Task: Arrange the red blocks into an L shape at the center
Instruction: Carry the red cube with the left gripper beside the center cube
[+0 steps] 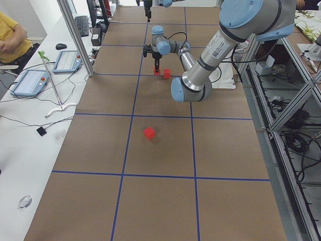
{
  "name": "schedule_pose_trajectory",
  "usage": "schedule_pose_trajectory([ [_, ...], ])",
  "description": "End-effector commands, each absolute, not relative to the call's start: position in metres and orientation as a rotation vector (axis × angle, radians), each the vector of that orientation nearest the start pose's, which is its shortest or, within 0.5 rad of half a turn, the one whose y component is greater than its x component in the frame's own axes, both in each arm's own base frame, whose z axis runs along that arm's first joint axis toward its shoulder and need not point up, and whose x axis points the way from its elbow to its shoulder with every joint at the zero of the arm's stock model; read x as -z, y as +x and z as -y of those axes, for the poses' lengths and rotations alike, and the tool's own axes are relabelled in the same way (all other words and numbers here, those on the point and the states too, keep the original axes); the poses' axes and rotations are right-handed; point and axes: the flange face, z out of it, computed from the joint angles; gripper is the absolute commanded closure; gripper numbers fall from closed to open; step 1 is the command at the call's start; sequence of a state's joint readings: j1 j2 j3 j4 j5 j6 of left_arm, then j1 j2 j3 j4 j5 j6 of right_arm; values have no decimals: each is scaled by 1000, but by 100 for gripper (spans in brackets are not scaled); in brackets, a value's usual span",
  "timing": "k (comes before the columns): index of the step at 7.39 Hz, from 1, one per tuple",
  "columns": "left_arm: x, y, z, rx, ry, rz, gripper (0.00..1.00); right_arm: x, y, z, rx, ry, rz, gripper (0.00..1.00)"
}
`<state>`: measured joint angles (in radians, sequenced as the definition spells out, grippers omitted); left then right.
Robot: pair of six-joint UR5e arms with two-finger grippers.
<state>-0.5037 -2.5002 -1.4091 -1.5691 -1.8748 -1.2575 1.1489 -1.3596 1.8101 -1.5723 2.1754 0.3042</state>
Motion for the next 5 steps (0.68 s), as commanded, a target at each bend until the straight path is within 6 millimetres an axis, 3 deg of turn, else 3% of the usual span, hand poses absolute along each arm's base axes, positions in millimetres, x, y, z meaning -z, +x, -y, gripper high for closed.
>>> schedule_pose_trajectory([
  [1, -145, 628, 443, 44, 24, -809, 90, -438, -162, 549, 247, 194, 712, 1],
  [5, -147, 631, 439, 38, 24, -807, 87, -438, -162, 549, 247, 195, 711, 1],
])
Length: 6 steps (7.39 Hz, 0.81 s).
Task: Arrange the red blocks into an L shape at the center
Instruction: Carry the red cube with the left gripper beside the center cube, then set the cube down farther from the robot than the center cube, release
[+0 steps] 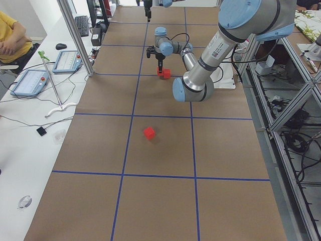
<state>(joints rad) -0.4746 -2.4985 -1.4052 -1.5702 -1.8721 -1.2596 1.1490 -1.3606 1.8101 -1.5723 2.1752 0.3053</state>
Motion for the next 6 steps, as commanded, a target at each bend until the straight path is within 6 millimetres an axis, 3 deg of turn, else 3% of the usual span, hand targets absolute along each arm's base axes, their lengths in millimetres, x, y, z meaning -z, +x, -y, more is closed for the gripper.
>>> schedule_pose_trajectory([
  [1, -147, 631, 439, 38, 24, -807, 86, -438, -162, 549, 247, 195, 711, 1],
  [6, -149, 634, 437, 45, 47, -833, 85, -438, -162, 549, 247, 195, 711, 1],
])
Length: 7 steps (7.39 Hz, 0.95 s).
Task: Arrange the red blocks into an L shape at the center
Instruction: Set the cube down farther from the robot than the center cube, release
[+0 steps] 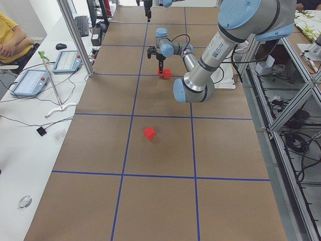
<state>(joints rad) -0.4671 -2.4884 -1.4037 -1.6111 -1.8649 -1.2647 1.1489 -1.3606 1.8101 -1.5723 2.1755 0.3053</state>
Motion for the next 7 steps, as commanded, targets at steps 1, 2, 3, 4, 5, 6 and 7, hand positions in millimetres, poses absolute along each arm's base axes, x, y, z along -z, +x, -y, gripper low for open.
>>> schedule_pose_trajectory([
  [1, -150, 635, 436, 55, 62, -833, 85, -438, -162, 549, 247, 195, 711, 1],
  [2, -150, 636, 435, 56, 63, -832, 85, -438, -162, 549, 247, 195, 711, 1],
  [3, -150, 636, 434, 54, 62, -832, 85, -439, -162, 549, 246, 193, 711, 1],
  [4, -150, 636, 434, 54, 61, -831, 84, -439, -162, 549, 246, 193, 711, 1],
  [5, -151, 636, 434, 55, 61, -829, 83, -439, -162, 549, 246, 193, 711, 1],
  [6, -156, 636, 434, 56, 58, -824, 82, -439, -162, 549, 246, 193, 711, 1],
  [7, -161, 636, 434, 56, 57, -820, 75, -439, -162, 549, 246, 193, 711, 1],
])
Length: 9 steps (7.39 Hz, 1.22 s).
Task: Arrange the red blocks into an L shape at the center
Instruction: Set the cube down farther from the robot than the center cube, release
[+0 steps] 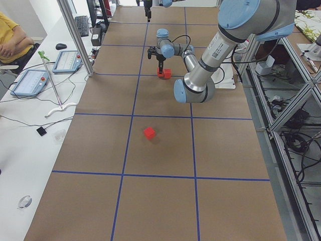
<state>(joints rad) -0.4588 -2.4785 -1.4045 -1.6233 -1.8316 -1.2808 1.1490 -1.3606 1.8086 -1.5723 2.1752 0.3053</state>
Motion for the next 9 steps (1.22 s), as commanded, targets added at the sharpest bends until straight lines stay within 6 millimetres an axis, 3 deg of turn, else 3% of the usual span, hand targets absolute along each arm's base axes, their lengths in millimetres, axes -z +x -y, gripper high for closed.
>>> schedule_pose_trajectory([
  [1, -161, 636, 434, 56, 57, -820, 72, -440, -163, 549, 247, 191, 710, 1],
  [9, -160, 645, 422, 53, 85, -810, 55, -439, -163, 549, 248, 193, 711, 1],
])
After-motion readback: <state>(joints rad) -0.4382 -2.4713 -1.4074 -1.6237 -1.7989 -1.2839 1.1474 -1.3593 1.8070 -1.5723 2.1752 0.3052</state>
